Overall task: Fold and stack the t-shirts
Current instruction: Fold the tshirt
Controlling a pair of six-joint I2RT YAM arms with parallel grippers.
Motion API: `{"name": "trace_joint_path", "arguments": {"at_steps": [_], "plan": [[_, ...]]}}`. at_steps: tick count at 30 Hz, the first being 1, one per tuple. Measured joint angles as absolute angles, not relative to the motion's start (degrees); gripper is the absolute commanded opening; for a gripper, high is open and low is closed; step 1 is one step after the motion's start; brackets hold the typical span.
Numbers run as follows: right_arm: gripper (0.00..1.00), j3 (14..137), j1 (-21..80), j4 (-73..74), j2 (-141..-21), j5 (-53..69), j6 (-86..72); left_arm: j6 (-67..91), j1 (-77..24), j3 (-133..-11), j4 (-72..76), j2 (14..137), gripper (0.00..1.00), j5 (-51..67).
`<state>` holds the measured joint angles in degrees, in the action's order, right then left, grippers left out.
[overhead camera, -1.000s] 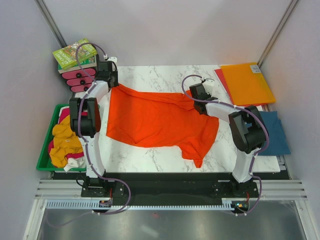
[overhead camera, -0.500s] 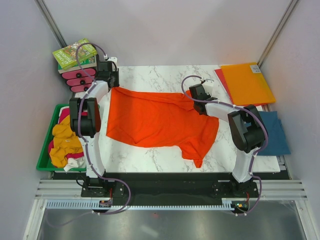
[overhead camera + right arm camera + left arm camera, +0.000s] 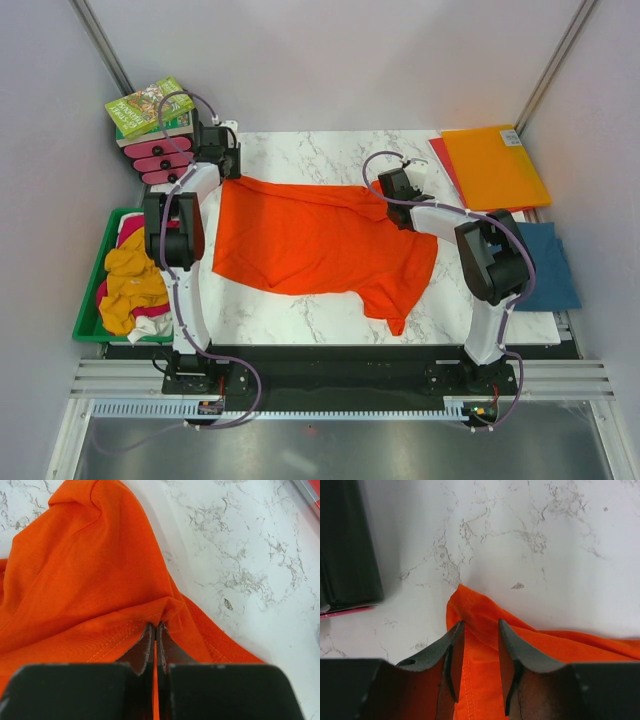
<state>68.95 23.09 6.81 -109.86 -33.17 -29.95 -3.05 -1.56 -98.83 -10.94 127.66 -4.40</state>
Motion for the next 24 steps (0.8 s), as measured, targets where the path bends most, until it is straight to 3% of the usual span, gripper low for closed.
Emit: {"name": "trace_joint_path", "arguments": {"at_steps": [17,24], "plan": [[0.0,68.97,23.09,6.63,-110.72,-32.97,-29.74,-3.05,-1.56,-103.48,-11.7,130.91,0.38,-5.65],[0.0,69.49,23.09,6.5,-111.42,-32.97,-29.71,-3.03,-1.56,-103.77,-12.38,131.76,0.2,-5.76]]}}
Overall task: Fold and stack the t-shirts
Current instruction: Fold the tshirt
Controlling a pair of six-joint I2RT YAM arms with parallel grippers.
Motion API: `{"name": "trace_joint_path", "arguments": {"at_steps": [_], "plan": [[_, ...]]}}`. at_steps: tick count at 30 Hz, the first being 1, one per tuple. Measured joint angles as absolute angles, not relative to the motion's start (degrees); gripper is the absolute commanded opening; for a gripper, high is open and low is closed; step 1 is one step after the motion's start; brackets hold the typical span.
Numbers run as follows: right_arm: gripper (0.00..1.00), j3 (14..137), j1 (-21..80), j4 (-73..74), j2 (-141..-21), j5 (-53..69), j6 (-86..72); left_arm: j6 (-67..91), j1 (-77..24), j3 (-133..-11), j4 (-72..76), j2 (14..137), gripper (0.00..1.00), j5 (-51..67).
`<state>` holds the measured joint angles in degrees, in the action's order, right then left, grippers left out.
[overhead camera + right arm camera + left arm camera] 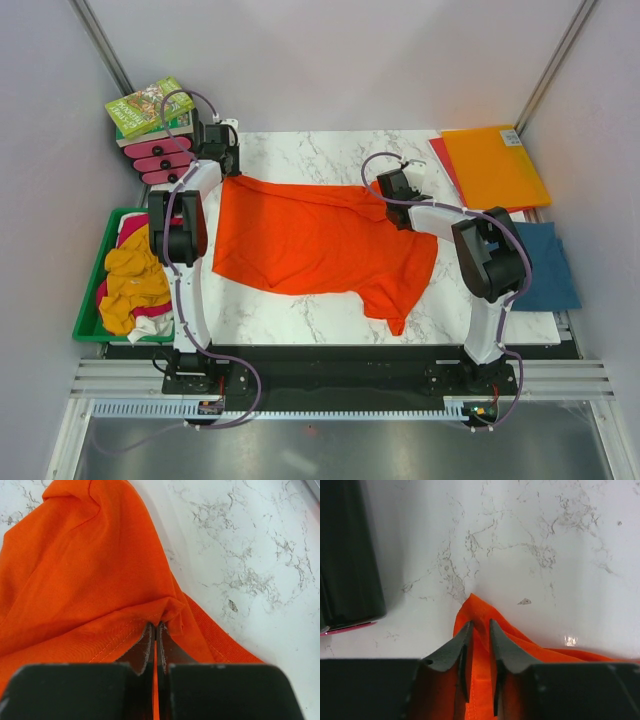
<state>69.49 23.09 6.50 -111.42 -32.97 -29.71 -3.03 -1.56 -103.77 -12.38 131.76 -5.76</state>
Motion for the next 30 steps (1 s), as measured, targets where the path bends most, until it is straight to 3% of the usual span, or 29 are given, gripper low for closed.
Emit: {"name": "trace_joint_path", "arguments": {"at_steps": [1,5,8,9,12,15,20,30], "plan": [[0.0,69.49,23.09,6.5,-111.5,-32.97,-29.71,-3.05,-1.56,-103.77,-12.38,131.76,0.13,-5.8],[0.0,69.49,23.09,6.42,-111.55,-32.97,-29.71,-3.03,-1.56,-103.77,-12.45,131.76,0.06,-5.85],[0.0,69.49,23.09,6.42,-111.55,-32.97,-29.71,-2.98,-1.56,-103.77,-12.49,131.76,0.24,-5.87],[0.0,69.49,23.09,6.42,-111.55,-32.97,-29.71,-2.98,-1.56,-103.77,-12.58,131.76,0.34,-5.89],[0.0,69.49,23.09,6.42,-111.55,-32.95,-29.74,-2.83,-1.56,-103.77,-12.86,131.76,0.48,-5.91],[0.0,69.49,23.11,6.42,-111.55,-32.8,-29.74,-2.72,-1.56,-103.72,-13.1,131.76,0.52,-5.89],[0.0,69.49,23.11,6.39,-111.55,-32.77,-29.74,-2.7,-1.56,-103.66,-13.21,131.76,0.47,-5.89],[0.0,69.49,23.09,6.33,-111.85,-32.75,-29.74,-2.52,-1.56,-103.66,-13.28,131.76,0.2,-5.56]]}}
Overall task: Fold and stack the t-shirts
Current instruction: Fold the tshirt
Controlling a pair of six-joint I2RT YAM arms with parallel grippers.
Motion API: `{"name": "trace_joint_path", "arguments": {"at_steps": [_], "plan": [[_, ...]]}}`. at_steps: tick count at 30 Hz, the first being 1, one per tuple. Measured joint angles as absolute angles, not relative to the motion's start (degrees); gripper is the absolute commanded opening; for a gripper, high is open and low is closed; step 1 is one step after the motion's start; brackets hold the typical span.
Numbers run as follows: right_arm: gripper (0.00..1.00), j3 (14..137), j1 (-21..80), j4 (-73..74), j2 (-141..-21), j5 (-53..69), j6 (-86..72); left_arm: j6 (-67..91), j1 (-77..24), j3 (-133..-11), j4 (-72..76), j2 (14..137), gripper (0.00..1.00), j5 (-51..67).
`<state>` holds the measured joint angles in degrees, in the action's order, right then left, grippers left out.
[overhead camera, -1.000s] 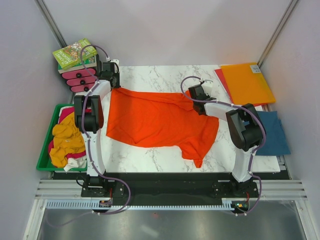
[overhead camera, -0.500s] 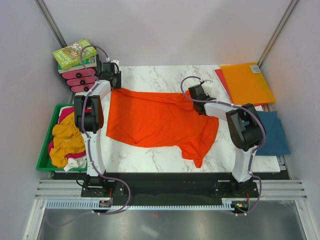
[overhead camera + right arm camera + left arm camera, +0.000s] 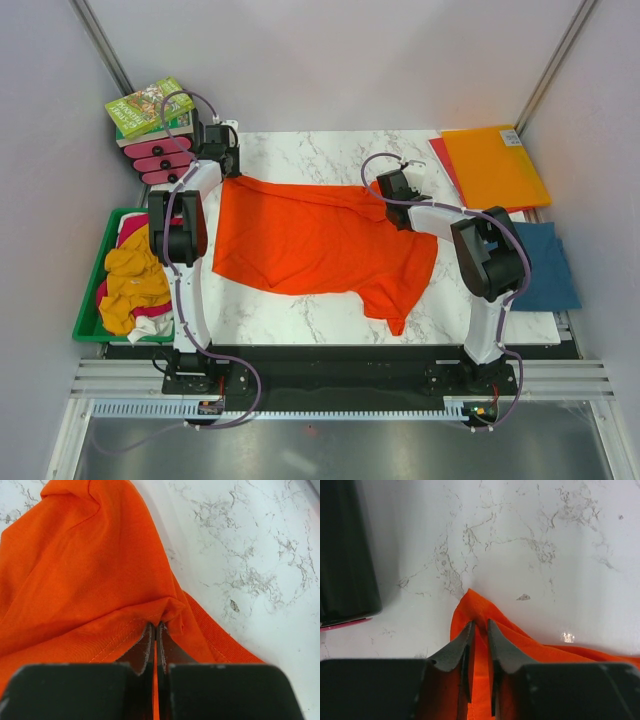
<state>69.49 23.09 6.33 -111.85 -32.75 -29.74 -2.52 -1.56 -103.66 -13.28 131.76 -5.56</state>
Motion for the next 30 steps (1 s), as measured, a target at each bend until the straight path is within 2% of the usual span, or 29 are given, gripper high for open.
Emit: {"name": "trace_joint_path", "arguments": {"at_steps": [3,9,12,16,17,30], "plan": [[0.0,69.49,23.11,6.26,-112.14,-32.75,-29.74,-2.5,-1.56,-103.66,-13.34,131.76,0.2,-5.45],[0.0,69.49,23.11,6.2,-112.36,-32.75,-29.74,-2.5,-1.56,-103.7,-13.74,131.85,0.32,-5.43],[0.0,69.49,23.11,6.2,-112.36,-32.75,-29.76,-2.48,-1.56,-104.05,-14.26,132.29,0.31,-5.45],[0.0,69.49,23.11,6.17,-112.36,-32.75,-29.74,-2.44,-1.56,-104.38,-14.96,133.01,0.14,-5.43],[0.0,69.49,23.11,6.15,-112.36,-32.75,-29.74,-2.33,-1.56,-104.53,-14.98,133.21,0.02,-5.45],[0.0,69.49,23.09,6.28,-112.14,-32.8,-29.19,-0.8,-1.56,-102.02,-15.38,131.17,0.02,-4.97]]}}
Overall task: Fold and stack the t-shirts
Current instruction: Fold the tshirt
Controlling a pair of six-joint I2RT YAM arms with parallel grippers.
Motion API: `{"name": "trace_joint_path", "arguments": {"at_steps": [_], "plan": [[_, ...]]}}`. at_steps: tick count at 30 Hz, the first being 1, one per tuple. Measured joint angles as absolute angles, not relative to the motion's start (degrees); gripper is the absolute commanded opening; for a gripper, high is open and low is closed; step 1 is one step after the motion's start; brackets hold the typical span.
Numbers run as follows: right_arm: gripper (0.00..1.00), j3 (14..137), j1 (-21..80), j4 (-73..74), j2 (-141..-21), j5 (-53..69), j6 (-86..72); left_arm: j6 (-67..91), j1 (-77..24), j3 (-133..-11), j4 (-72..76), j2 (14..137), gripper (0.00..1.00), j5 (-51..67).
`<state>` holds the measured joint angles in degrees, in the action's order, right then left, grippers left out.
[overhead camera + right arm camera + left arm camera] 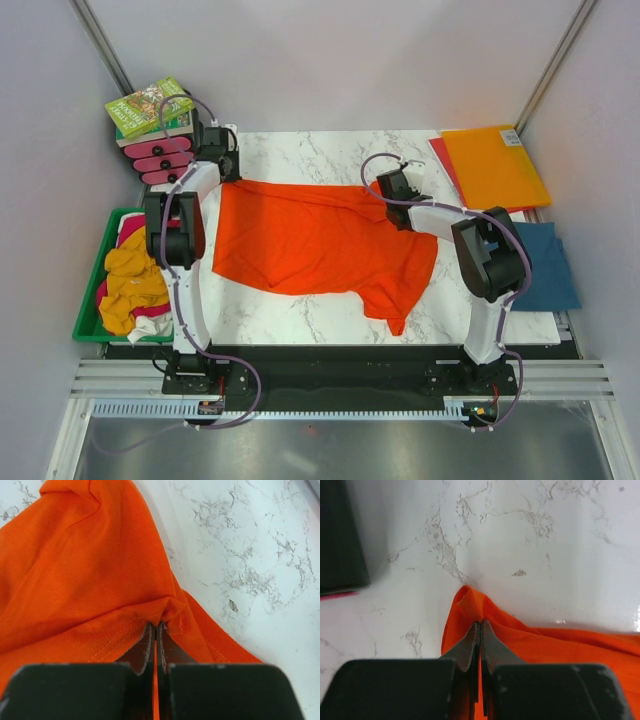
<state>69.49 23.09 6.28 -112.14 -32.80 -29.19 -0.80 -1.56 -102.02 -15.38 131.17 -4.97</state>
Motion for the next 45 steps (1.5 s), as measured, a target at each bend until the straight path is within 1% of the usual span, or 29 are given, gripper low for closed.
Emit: {"name": "trace_joint_path", "arguments": {"at_steps": [3,7,14,19,21,25,31,35,38,42,45], "plan": [[0.0,69.49,23.09,7.05,-110.43,-32.88,-28.56,0.32,-1.56,-98.78,-15.77,125.64,0.02,-3.81],[0.0,69.49,23.11,8.64,-104.27,-33.54,-27.53,1.83,-1.58,-93.97,-15.84,113.69,0.02,-2.2],[0.0,69.76,23.11,11.6,-85.54,-34.48,-26.02,4.01,-1.72,-89.89,-17.43,91.09,0.02,0.23],[0.0,69.84,24.84,16.51,-68.34,-35.18,-23.66,5.28,-1.74,-86.72,-21.37,74.96,0.02,2.33],[0.0,70.46,25.93,18.81,-63.53,-35.46,-22.7,5.32,-1.72,-85.27,-23.7,68.36,0.02,3.31],[0.0,76.9,26.52,25.8,-55.35,-36.05,-20.18,5.32,-1.72,-84.75,-28.42,55.94,0.02,5.06],[0.0,91.26,26.63,32.4,-51.03,-36.47,-16.69,5.32,-1.72,-84.97,-32.45,40.38,0.02,8.12],[0.0,99.15,26.79,34.76,-50.96,-36.27,-15.4,5.45,-1.74,-88.16,-35.27,35.86,0.02,10.17],[0.0,101.67,26.79,35.59,-51.18,-35.81,-15.14,5.74,-1.74,-92.68,-37.67,35.33,0.02,10.79],[0.0,100.25,26.79,35.44,-51.83,-35.59,-15.16,5.76,-2.61,-96.99,-38.94,35.33,0.02,10.66],[0.0,94.45,26.79,33.56,-52.47,-36.18,-15.27,5.69,-2.98,-96.4,-38.54,35.44,0.02,10.63]]}}
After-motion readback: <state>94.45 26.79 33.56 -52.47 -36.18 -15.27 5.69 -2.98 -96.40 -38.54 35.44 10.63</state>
